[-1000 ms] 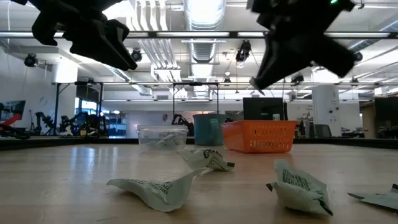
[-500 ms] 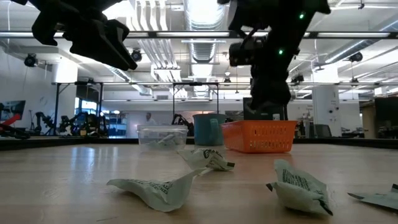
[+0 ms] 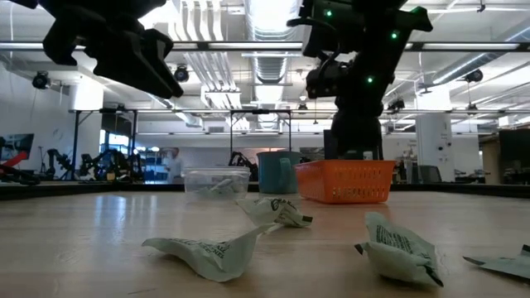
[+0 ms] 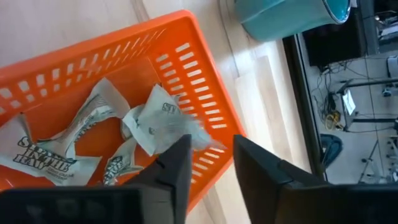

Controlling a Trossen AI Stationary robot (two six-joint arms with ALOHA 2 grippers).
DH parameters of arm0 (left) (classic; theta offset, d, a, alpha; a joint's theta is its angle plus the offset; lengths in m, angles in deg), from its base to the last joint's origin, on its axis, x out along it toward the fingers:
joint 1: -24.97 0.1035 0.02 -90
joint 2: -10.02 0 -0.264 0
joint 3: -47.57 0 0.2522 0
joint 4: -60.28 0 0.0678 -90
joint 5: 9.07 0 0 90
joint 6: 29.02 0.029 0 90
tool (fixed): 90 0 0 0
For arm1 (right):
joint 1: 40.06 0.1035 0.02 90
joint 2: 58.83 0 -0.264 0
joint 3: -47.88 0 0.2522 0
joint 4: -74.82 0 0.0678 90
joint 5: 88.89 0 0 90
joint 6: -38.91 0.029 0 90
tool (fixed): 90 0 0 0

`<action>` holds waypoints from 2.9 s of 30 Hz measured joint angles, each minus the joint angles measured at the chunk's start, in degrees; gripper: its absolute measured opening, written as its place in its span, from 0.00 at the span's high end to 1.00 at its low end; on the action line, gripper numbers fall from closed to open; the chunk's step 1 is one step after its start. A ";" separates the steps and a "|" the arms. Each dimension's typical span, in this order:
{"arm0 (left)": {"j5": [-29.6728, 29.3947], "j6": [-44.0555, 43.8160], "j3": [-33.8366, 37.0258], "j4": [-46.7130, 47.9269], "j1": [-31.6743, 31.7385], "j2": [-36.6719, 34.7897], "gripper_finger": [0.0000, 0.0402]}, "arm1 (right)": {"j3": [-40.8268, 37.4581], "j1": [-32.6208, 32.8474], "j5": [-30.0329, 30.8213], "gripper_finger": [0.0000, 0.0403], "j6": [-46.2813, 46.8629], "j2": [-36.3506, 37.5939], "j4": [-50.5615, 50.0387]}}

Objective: Pick and place items into bin
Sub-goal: Put the stevia packet into the transparent bin

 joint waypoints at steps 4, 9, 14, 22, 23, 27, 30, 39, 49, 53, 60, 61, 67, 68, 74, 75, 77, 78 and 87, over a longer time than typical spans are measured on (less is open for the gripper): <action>0.02 -0.02 0.00 0.02 -0.02 0.37 0.68 | 0.00 0.00 -1.07 0.66 -0.76 0.31 -0.04; 0.28 -1.12 0.00 -0.12 -0.01 1.37 0.68 | 0.00 0.53 -3.07 0.60 -1.71 1.26 -0.42; 10.11 -0.31 0.04 -6.22 -0.08 4.17 0.68 | 0.00 2.94 -7.02 0.59 -1.97 4.21 -0.66; 21.90 7.82 -1.67 -20.04 -1.97 13.89 0.68 | 0.02 10.73 -9.08 0.63 -1.08 8.79 0.04; 22.50 8.02 -2.06 -20.62 -2.22 15.31 0.68 | 0.01 11.87 -9.09 0.64 -1.09 9.11 -0.02; 22.79 8.15 -3.17 -24.14 -2.99 21.49 0.68 | 0.00 15.76 -9.04 0.66 -1.06 10.60 0.00; 22.79 7.64 -4.19 -27.59 -3.32 25.72 0.68 | 0.00 17.78 -8.91 0.67 -0.02 11.66 -0.02; 22.41 1.80 -7.47 -30.10 -3.93 33.11 0.68 | 0.00 22.31 -8.65 0.69 3.67 12.94 -0.22; 21.47 -1.46 -7.81 -34.58 -4.99 36.46 0.68 | -0.02 23.41 -8.39 0.70 4.11 12.94 -0.21; 20.71 -2.87 -7.87 -34.82 -5.14 37.42 0.68 | -0.02 23.41 -8.39 0.70 4.16 12.94 -0.17; 20.45 -14.95 -7.87 -36.55 -5.20 40.12 0.68 | -0.02 23.41 -8.39 0.71 4.73 12.94 -0.07; 20.45 -15.10 -7.87 -36.63 -5.20 40.14 0.68 | -0.02 23.41 -8.39 0.71 4.80 12.94 -0.07; 20.38 -18.54 -7.89 -37.35 -5.20 40.05 0.68 | -0.04 23.39 -8.39 0.72 4.96 12.94 -0.07; 20.39 -19.28 -7.89 -37.38 -5.20 40.01 0.68 | -0.04 23.39 -8.39 0.73 4.96 12.94 -0.07; 20.56 -21.07 -7.89 -37.73 -5.22 39.96 0.68 | -0.04 23.39 -8.39 0.74 4.95 12.94 -0.04; 20.57 -21.14 -7.89 -38.09 -5.22 39.96 0.68 | -0.04 23.39 -8.39 0.75 4.95 12.94 -0.04; 20.58 -21.16 -7.96 -38.92 -5.25 40.20 0.68 | -0.04 23.39 -8.39 0.75 4.94 12.94 -0.04; 20.58 -21.16 -8.13 -39.06 -5.25 40.47 0.68 | -0.04 23.39 -8.39 0.76 4.96 12.94 -0.04; 20.89 -21.11 -9.95 -38.85 -5.07 44.14 0.68 | -0.04 23.39 -8.39 0.78 4.94 12.94 0.22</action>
